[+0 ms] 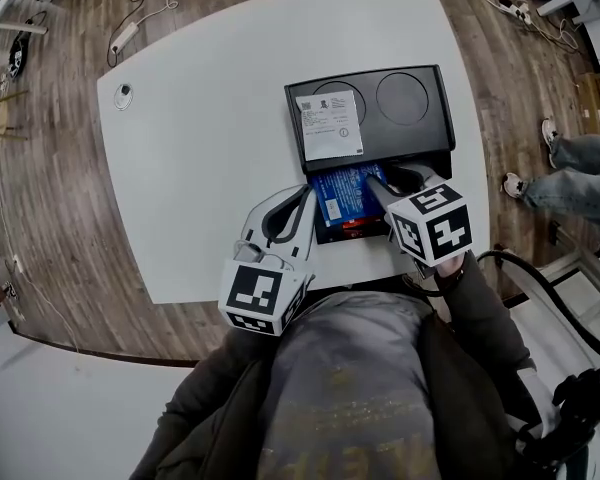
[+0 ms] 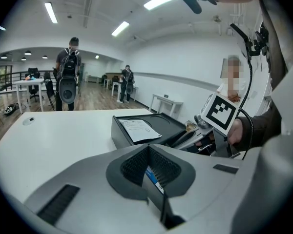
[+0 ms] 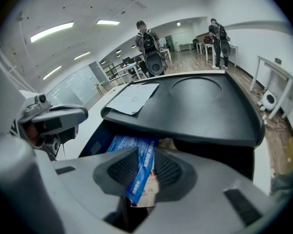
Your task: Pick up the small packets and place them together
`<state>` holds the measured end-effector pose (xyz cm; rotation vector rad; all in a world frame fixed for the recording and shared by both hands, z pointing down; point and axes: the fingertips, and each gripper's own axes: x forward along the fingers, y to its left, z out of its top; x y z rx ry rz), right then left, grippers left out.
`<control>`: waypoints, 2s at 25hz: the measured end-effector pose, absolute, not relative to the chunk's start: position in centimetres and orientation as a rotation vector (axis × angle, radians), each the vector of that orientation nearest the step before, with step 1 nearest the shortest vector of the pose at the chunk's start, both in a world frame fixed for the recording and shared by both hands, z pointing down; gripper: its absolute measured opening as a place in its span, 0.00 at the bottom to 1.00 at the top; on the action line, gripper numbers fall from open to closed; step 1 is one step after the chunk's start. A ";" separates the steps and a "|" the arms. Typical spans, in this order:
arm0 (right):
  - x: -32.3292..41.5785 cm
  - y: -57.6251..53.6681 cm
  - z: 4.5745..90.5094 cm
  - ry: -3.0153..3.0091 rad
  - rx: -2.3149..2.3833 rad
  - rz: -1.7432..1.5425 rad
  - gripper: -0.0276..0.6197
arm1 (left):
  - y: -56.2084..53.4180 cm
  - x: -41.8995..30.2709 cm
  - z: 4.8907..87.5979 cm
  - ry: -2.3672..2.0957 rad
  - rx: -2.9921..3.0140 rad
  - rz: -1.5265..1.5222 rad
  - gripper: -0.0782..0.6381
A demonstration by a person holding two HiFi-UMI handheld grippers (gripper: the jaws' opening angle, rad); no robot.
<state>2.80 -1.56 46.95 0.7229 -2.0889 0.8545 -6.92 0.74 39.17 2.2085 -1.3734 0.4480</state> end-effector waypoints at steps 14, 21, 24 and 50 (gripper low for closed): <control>2.6 -0.7 45.4 -2.119 0.711 0.864 0.07 | 0.8 -7.0 38.7 -1.369 2.229 0.424 0.11; 2.0 1.1 43.1 -2.175 0.705 0.818 0.07 | 1.4 -6.4 37.6 -1.365 2.272 0.394 0.11; 1.5 1.8 41.5 -2.223 0.717 0.741 0.07 | 1.9 -6.3 37.0 -1.369 2.289 0.380 0.11; 1.1 1.0 32.4 -2.408 0.820 0.520 0.07 | 2.8 -6.0 33.0 -1.449 2.378 0.325 0.11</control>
